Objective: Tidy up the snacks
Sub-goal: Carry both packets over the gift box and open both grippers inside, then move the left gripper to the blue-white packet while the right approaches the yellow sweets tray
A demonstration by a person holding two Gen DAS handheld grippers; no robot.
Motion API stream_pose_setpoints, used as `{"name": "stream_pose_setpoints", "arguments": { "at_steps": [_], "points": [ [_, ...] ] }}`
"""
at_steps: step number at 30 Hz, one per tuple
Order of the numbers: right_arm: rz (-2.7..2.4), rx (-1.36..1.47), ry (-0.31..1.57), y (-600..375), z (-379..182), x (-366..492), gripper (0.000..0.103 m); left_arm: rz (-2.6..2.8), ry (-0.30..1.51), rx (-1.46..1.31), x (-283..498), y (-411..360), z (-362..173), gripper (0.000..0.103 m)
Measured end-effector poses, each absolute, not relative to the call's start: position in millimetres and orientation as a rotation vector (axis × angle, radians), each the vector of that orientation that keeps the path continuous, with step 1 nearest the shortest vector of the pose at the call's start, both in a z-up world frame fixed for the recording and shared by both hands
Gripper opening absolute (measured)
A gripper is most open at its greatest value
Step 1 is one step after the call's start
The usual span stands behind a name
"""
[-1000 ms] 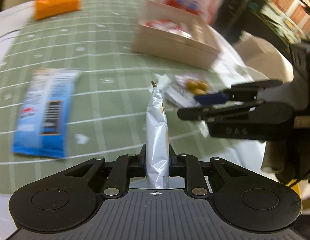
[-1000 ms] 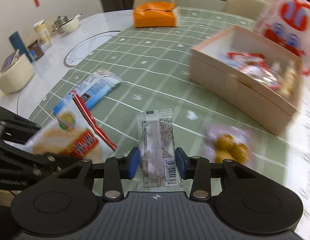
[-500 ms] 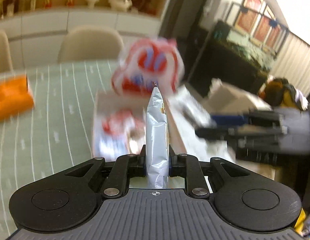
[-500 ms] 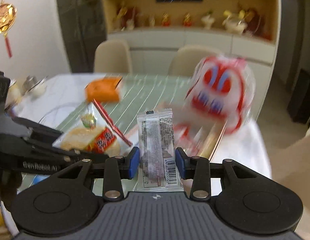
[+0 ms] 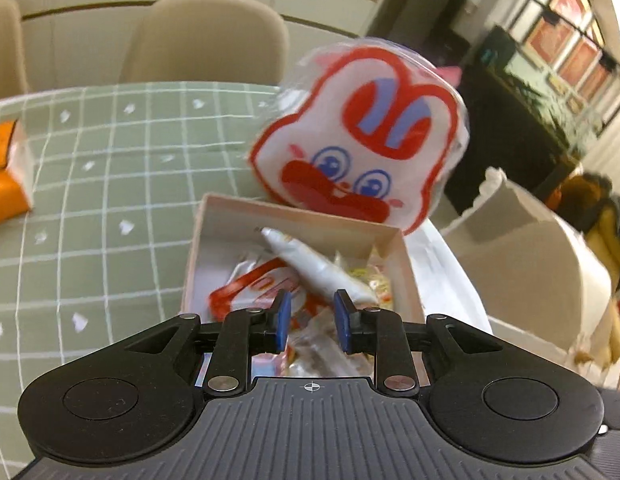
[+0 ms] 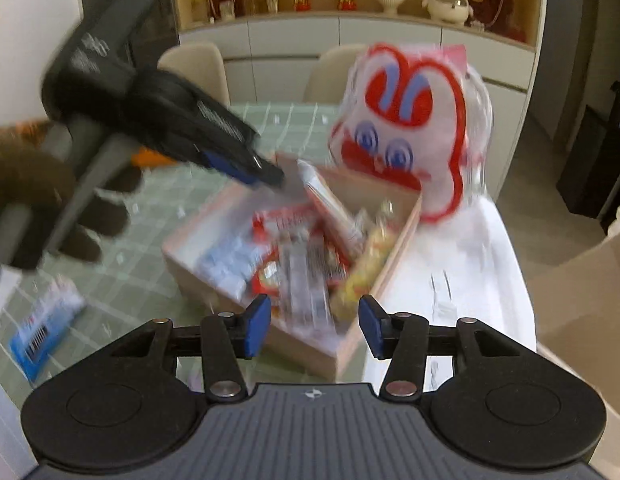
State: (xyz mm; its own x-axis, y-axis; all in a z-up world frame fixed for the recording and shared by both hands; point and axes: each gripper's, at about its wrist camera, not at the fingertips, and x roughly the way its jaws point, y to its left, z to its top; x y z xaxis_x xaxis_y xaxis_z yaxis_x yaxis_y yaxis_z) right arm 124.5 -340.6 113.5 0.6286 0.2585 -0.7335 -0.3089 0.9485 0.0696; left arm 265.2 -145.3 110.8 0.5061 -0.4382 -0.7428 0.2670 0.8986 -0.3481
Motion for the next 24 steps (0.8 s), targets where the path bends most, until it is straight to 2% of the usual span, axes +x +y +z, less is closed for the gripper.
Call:
{"name": "stream_pose_setpoints", "arguments": {
  "at_steps": [10,13,16,24],
  "points": [
    [0.369,-0.069,0.899,-325,75,94,0.050,-0.199,0.922,-0.128,172,-17,95,0.027],
    [0.397,-0.068,0.905,-315,65,80,0.055,-0.108,0.941,-0.145,134,26,79,0.027],
    [0.429,-0.084,0.927,-299,53,69,0.055,-0.036,0.961,-0.209,104,59,63,0.027],
    [0.375,-0.011,0.965,-278,32,57,0.065,-0.055,0.949,-0.140,58,52,48,0.028]
  ]
}}
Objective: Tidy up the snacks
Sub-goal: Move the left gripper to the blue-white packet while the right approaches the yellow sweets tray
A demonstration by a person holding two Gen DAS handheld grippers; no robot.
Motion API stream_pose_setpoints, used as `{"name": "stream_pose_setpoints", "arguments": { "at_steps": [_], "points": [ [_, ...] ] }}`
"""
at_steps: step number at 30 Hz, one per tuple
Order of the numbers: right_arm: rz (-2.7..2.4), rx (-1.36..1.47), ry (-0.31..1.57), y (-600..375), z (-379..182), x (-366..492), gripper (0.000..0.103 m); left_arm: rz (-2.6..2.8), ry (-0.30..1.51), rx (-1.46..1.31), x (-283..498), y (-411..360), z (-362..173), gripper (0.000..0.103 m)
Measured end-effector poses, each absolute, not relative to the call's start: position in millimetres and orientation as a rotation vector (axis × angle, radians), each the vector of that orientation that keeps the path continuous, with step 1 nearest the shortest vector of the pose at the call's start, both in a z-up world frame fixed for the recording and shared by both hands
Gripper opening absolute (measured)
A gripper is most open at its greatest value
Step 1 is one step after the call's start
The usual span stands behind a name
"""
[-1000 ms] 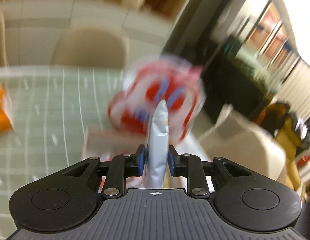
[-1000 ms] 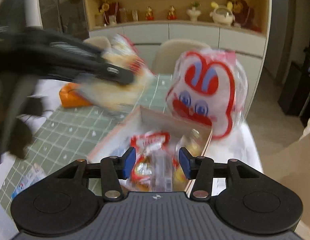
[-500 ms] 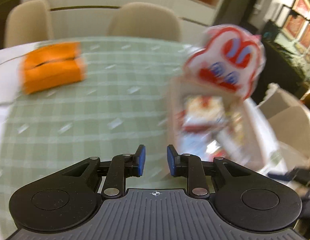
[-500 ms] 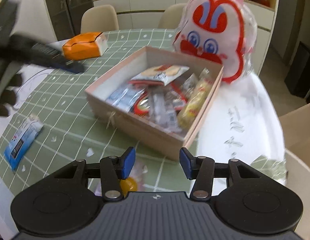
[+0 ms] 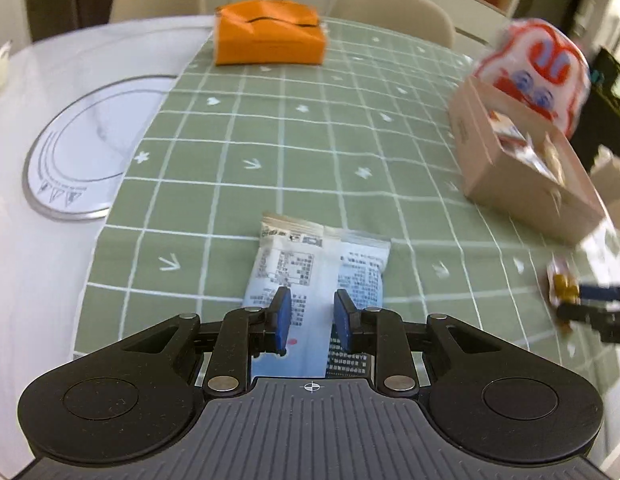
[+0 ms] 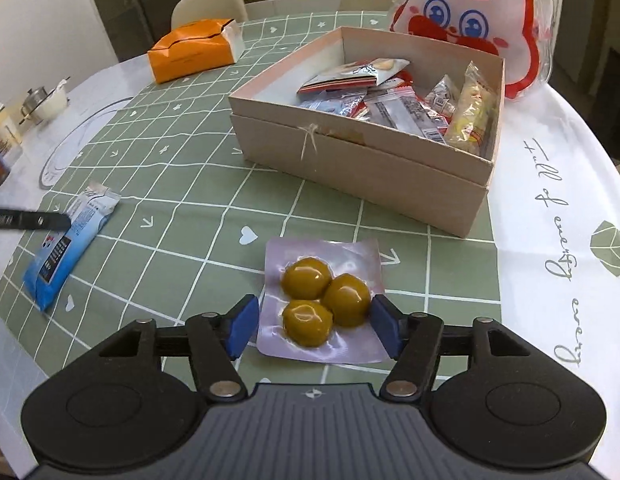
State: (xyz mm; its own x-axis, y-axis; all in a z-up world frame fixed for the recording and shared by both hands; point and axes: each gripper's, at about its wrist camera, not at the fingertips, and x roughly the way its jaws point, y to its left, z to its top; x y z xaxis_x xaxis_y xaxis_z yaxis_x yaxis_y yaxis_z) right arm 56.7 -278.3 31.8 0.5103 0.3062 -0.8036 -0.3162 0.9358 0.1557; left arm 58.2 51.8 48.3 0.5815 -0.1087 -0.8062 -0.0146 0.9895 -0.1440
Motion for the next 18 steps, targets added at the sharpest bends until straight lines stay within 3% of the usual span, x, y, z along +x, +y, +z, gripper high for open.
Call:
{"name": "stream_pose_setpoints", "arguments": {
  "at_steps": [18],
  "points": [
    [0.262,-0.095,0.854,-244,17,43,0.092,-0.280,0.941,0.125,45,-8,43,0.028]
  ]
}}
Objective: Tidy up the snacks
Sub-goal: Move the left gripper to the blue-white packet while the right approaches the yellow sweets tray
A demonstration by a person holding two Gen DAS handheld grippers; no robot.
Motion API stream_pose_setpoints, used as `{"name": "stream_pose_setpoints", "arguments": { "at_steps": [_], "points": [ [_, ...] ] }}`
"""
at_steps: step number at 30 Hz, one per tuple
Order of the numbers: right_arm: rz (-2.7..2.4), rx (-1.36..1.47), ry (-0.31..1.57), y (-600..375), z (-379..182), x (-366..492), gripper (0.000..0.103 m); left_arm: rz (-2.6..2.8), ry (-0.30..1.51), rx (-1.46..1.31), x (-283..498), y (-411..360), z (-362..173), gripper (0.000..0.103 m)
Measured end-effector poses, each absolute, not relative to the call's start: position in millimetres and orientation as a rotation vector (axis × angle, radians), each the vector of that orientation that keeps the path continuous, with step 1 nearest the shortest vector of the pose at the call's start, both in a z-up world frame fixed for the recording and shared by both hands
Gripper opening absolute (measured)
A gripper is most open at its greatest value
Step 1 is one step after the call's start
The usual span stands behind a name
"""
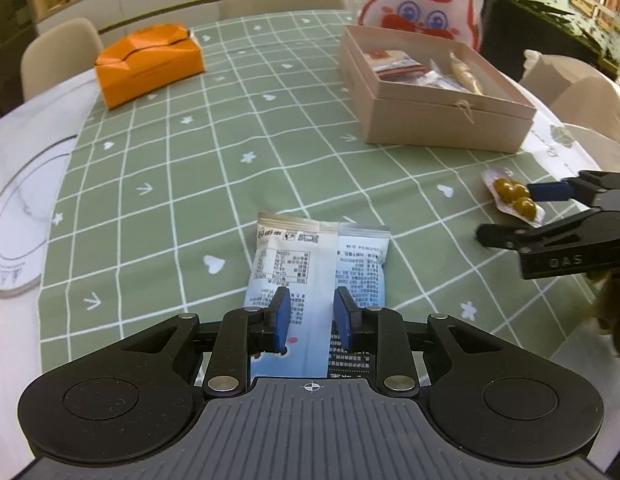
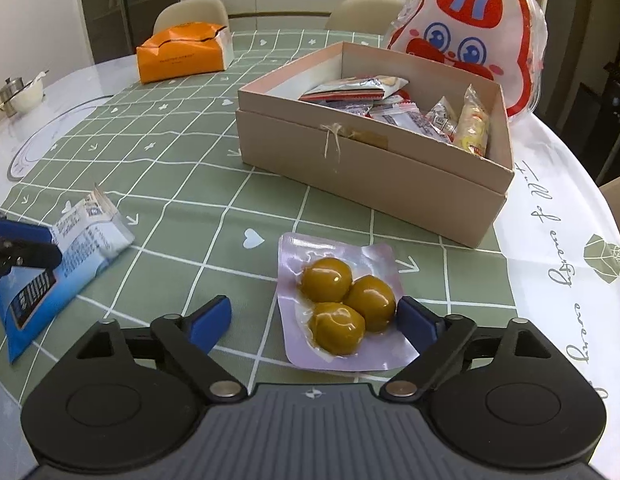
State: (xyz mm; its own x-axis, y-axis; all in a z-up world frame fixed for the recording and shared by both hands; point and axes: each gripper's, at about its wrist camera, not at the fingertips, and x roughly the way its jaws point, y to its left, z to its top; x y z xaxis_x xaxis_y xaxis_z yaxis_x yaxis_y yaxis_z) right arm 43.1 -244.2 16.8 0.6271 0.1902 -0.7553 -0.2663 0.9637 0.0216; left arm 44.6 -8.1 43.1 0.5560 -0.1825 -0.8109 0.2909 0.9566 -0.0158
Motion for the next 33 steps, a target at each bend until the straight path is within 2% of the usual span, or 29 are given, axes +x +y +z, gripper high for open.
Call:
{"name": "stream_pose_setpoints", "arguments": {
  "at_steps": [6,10,29,32,33],
  "points": [
    [0.252,-0.075,0.752,-246,8,31,0.094,-0.298,0.952,0.144,31,-6,55,0.029],
    [0.256,-0.069,0.753,-247,8,32,0.096,-0.331,1.017,0.201,22,-16,48,0.029],
    [0.262,-0.068,0.753,-247,6,32,0.098,-0.371,1.043,0.162,40,-57,52,0.030],
    [0.290,-0.090,0.772,-248,8,34,0.098,-0.385,1.035,0.188,37,-64,47,0.041],
    [0.308,-0.097,0.792,-250,10,36,0.098,-0.397,1.036,0.185,37,-67,46,0.051]
  ]
}}
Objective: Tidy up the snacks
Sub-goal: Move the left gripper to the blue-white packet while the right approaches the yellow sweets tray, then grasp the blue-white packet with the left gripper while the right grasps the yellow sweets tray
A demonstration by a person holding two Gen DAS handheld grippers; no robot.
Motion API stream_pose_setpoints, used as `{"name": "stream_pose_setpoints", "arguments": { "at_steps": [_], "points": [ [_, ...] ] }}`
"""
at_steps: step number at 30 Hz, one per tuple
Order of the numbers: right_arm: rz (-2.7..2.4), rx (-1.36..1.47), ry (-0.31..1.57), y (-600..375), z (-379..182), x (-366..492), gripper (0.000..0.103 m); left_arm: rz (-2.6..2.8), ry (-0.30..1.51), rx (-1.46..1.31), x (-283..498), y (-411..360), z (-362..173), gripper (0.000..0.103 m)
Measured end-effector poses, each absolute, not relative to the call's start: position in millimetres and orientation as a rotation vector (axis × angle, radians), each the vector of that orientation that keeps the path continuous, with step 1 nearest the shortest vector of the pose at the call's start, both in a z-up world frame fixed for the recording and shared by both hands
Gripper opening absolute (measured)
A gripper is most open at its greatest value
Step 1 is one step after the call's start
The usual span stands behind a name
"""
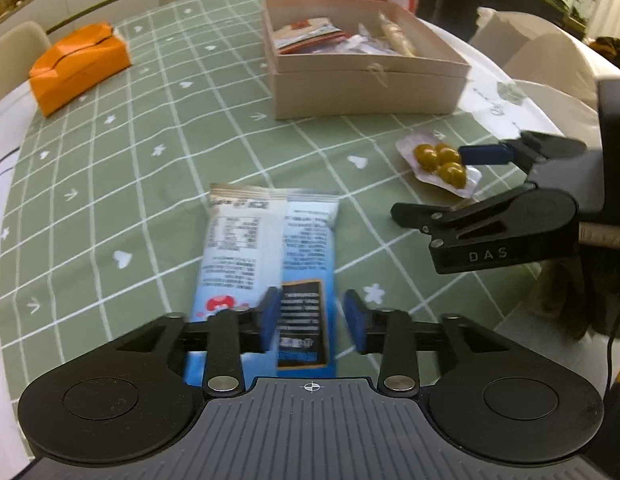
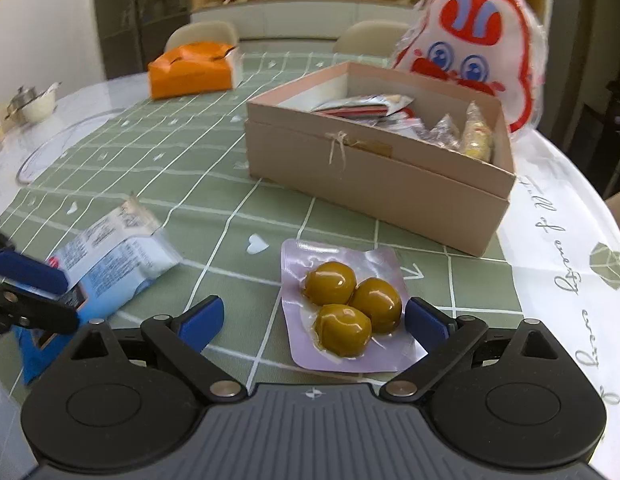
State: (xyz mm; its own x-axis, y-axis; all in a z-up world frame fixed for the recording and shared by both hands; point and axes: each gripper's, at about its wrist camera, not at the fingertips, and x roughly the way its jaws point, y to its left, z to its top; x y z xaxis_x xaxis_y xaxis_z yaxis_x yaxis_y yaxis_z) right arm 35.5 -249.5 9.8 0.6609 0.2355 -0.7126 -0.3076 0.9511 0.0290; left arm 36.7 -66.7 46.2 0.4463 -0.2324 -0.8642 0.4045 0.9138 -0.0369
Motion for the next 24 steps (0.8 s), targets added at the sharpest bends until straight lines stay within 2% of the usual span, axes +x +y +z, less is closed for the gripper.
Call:
{"name": "stream_pose_setpoints", "arguments": {
  "at_steps": [2,3,5,7,10,13,17,24],
  "points": [
    [0.339,-0.101,0.837,-256,13,39,0.097,-0.419,1.036,0.178,36,-71,44,0.070],
    [0.343,-0.097,0.848,-260,14,39,0.097,-0.431,1.033,0.184,36,-75,42,0.075],
    [0.347,-0.103,0.853,-266,14,39,0.098,-0.451,1.031,0.201,34,-82,39,0.091],
    [0.353,-0.111,0.839,-269,12,38,0.098,-0.450,1.027,0.218,32,-87,38,0.091],
    [0.340,-0.110,0.813,-269,10,34,0.098,-0.403,1.000,0.154,33,-76,45,0.085],
    [0.331,-0.100,0.777,-270,7,28,0.098,-0.277,0.992,0.163,42,-60,42,0.083],
    [0.331,-0.096,0.766,-271,7,27,0.099,-0.230,1.056,0.092,63,-46,27,0.094],
    [0.332,-0.091,0.770,-270,6,27,0.100,-0.206,1.088,0.123,82,-59,24,0.097]
  ]
}}
